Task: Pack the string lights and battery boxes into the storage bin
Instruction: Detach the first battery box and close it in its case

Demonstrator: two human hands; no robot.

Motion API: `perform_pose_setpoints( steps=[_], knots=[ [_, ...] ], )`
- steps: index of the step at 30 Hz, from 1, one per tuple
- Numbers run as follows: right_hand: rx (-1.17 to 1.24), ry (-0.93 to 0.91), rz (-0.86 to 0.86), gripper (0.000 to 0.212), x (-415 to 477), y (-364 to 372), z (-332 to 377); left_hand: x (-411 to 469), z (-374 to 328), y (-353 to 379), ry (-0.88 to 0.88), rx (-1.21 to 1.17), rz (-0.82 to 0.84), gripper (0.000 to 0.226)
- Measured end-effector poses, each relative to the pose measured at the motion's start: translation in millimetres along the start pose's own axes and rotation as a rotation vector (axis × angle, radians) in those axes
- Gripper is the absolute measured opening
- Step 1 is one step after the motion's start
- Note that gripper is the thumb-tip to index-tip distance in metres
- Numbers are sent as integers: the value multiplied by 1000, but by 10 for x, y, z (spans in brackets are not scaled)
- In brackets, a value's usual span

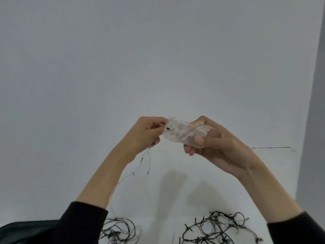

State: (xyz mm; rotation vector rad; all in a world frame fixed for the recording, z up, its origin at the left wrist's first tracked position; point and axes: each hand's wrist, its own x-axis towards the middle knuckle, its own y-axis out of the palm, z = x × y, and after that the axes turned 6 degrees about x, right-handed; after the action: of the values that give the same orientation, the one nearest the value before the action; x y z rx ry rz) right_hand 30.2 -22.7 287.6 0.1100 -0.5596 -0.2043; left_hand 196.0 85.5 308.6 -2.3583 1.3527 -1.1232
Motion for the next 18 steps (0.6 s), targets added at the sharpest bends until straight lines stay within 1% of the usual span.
perform_pose_setpoints(
  steps=[1,2,4,5,8,10,11,13,16,18],
  knots=[
    [39,-54,-98,24,19,15,-47,-24,54,19,-38,-29,-27,33],
    [62,-104,-188,24,30,26,-84,-49,101,38,-64,-51,-42,31],
    [58,-193,-322,19,47,24,-135,-97,170,66,-89,-99,-40,15],
    [35,-233,-372,18,61,15,-156,-112,194,73,-100,-115,-34,14],
    [-139,-321,-484,25,75,-7,-218,-176,241,118,-125,-100,38,15],
    [-300,-383,-501,38,67,-11,-246,-211,235,166,-120,-61,99,16],
    [-372,-414,-496,44,65,-12,-262,-222,228,188,-115,-34,103,16],
    [-534,-471,-490,52,63,-15,-312,-227,208,237,-93,78,70,18],
    [-838,-552,-492,56,75,-47,-420,-244,121,343,11,391,37,23],
    [-1003,-575,-490,57,82,-72,-486,-269,36,396,76,595,17,29]
  ],
)
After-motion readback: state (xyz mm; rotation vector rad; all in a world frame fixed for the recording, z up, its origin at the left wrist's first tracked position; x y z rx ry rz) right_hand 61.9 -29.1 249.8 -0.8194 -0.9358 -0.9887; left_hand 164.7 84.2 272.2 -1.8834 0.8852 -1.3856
